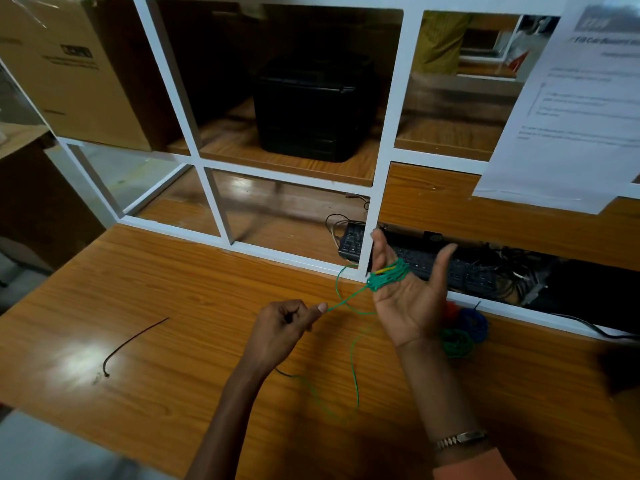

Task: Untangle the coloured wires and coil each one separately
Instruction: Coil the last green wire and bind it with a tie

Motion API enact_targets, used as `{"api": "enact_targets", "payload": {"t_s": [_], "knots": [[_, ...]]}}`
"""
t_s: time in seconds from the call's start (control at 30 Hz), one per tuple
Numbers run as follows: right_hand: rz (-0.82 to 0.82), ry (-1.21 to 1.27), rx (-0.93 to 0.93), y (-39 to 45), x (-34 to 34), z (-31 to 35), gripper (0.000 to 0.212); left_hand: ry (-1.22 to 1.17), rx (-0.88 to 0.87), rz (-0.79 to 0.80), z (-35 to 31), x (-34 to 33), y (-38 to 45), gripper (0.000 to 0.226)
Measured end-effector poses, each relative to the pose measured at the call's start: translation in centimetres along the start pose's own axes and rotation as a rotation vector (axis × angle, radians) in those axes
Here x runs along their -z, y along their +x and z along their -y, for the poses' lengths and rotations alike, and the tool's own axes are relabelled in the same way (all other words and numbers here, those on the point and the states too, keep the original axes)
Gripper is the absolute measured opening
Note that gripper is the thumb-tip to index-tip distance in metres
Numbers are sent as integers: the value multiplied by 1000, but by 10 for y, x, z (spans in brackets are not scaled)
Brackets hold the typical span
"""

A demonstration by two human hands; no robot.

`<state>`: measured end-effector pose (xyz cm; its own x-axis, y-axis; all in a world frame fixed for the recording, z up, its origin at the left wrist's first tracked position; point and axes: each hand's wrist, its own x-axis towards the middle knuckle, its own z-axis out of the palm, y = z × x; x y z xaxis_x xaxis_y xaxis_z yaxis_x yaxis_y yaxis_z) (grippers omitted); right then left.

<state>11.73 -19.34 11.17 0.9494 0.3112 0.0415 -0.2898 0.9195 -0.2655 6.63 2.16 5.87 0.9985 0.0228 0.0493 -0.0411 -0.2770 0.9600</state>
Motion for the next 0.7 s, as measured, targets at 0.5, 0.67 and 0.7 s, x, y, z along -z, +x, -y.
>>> {"api": "enact_targets", "payload": {"t_s": [0.5,0.67,0.7], "knots": [[83,-1320,-770,-19,6,-35,108,-10,-162,-119,-37,13,0,23],[353,-1071,-914,-23,0,-33,111,-3,-141,-217,-28,20,0,25],[379,-978,-894,-23,1,-33,104,-10,-147,-211,-28,18,0,27]]}}
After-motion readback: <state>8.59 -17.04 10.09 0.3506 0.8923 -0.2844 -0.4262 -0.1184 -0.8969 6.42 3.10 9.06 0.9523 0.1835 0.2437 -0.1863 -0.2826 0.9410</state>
